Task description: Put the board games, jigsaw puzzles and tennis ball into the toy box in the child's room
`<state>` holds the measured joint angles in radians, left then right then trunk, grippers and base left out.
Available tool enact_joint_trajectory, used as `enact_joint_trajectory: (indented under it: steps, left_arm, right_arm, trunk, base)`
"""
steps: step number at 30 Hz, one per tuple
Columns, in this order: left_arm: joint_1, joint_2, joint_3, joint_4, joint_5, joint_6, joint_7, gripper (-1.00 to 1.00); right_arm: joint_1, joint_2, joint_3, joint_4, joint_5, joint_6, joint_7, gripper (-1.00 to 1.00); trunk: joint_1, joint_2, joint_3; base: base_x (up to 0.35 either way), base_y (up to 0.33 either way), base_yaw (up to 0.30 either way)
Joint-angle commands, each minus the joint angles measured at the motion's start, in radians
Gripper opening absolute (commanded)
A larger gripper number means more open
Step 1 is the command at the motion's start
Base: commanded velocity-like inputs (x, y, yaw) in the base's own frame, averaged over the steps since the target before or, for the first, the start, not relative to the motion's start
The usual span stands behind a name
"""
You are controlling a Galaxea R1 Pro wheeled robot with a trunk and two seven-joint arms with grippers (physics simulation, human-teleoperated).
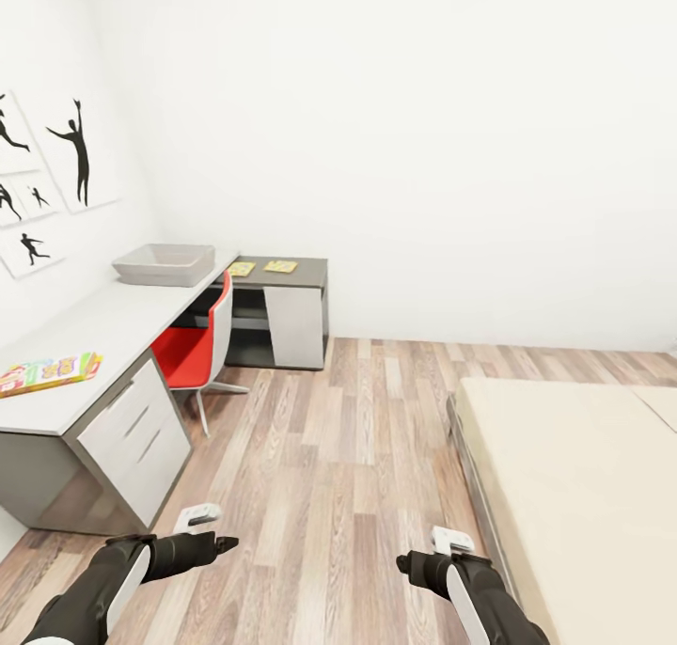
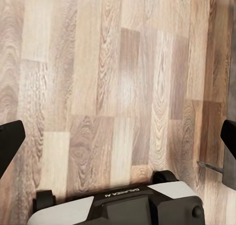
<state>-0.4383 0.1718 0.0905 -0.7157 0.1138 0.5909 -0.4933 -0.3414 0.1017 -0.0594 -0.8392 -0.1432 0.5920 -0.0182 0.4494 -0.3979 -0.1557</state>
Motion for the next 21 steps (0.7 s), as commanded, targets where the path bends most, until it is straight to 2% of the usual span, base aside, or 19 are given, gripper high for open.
enact_joint_trajectory:
  steps: [1,16,21]
  left_arm:
    - [-0.001,0.0,0.001,-0.001,0.01,0.009,0.001,1.0]
    - [-0.001,0.0,0.0,-0.001,0.01,0.009,0.0,1.0]
    - [-0.001,0.0,0.0,-0.001,0.01,0.009,0.001,1.0]
  right_arm:
    - [-0.001,0.001,-0.003,-0.001,-0.007,0.005,-0.002,1.0]
    - [-0.001,0.001,-0.003,-0.001,-0.008,0.005,-0.002,1.0]
    - [-0.001,0.001,-0.003,-0.001,-0.009,0.005,-0.002,1.0]
  trunk:
    - [0.001,-0.002,-0.002]
    - [0.001,-0.002,-0.002]
    - [0.001,-0.002,-0.001]
  base:
    - [0.0,0.0,-0.043]
    - [-0.011,0.0,-0.013]
    - [-0.076,0.0,-0.11]
